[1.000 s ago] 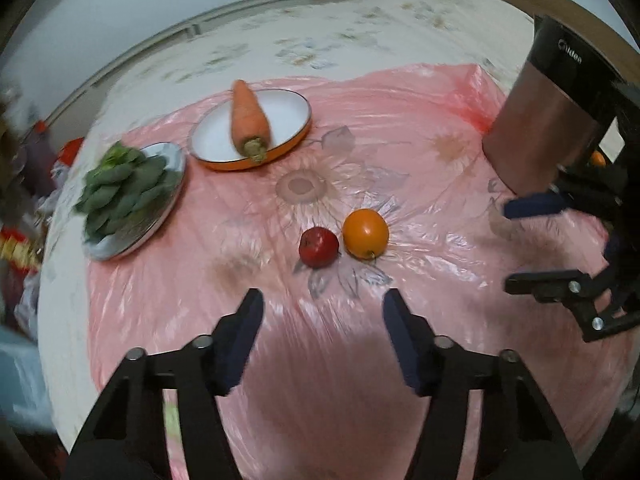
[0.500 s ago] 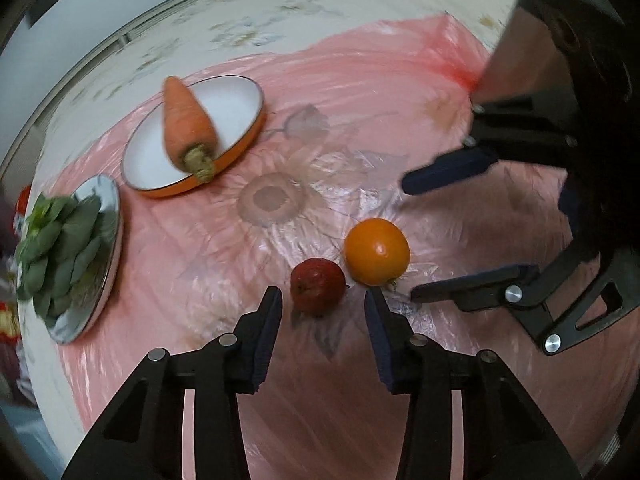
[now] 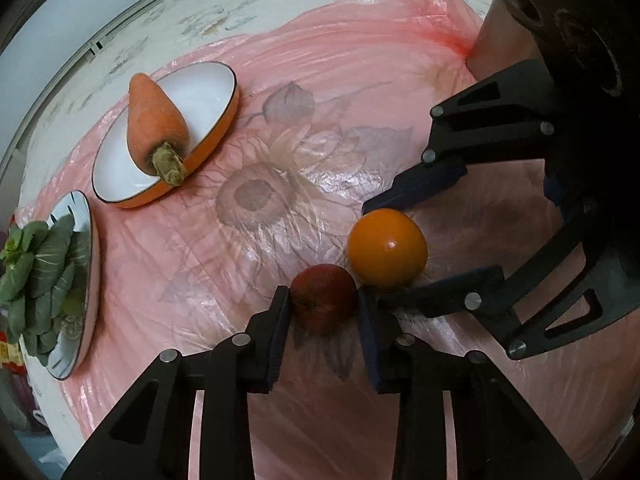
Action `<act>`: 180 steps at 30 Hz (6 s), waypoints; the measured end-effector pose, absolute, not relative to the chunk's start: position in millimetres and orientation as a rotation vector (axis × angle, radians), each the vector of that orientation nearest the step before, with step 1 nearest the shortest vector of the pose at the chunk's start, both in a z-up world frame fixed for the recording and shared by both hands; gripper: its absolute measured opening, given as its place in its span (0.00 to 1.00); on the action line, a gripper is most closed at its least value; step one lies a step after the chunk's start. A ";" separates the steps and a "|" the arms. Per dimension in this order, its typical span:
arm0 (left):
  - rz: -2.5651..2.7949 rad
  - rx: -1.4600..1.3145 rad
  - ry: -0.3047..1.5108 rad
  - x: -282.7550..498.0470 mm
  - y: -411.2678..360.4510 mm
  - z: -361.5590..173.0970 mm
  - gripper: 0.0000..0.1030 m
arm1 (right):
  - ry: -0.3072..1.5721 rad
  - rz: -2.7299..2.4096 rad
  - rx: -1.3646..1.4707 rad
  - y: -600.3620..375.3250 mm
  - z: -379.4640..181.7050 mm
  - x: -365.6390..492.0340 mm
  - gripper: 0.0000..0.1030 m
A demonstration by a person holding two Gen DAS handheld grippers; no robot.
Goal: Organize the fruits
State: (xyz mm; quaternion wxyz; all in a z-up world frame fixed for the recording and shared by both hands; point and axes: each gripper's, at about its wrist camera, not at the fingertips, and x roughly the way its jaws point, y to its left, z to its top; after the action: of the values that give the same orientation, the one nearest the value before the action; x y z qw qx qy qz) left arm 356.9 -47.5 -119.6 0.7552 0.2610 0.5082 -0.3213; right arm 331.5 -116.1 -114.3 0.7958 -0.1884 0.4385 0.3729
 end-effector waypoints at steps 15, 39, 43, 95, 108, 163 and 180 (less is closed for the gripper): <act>-0.650 0.404 1.133 366.0 -34.6 -117.8 0.27 | 0.927 0.773 -0.317 -125.7 -105.9 332.1 0.54; -0.505 0.273 1.095 336.8 0.7 -80.1 0.27 | 0.941 0.636 -0.201 -196.4 -87.8 278.6 0.52; -0.502 0.254 1.101 320.6 -5.4 -77.6 0.27 | 0.944 0.628 -0.186 -205.0 -82.6 260.3 0.52; -1.060 0.320 1.039 127.6 -357.2 -25.9 0.27 | 0.935 0.066 0.141 -524.2 -26.8 99.3 0.52; -0.954 0.320 0.909 148.8 -460.0 -29.9 0.27 | 0.857 -0.083 0.156 -607.8 -34.2 126.2 0.52; -0.778 0.295 0.930 122.0 -389.4 -42.0 0.59 | 0.798 -0.258 0.085 -568.1 -34.5 91.8 1.00; -0.637 0.225 0.935 114.9 -262.8 -37.0 0.71 | 0.830 -0.174 0.064 -455.5 -41.8 71.5 1.00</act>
State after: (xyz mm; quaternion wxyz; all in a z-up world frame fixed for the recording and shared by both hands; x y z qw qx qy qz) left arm 114.9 -262.8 -37.0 0.8383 0.1066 0.4418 -0.3011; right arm 71.5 -455.5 -41.8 0.9109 0.0311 0.4028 -0.0845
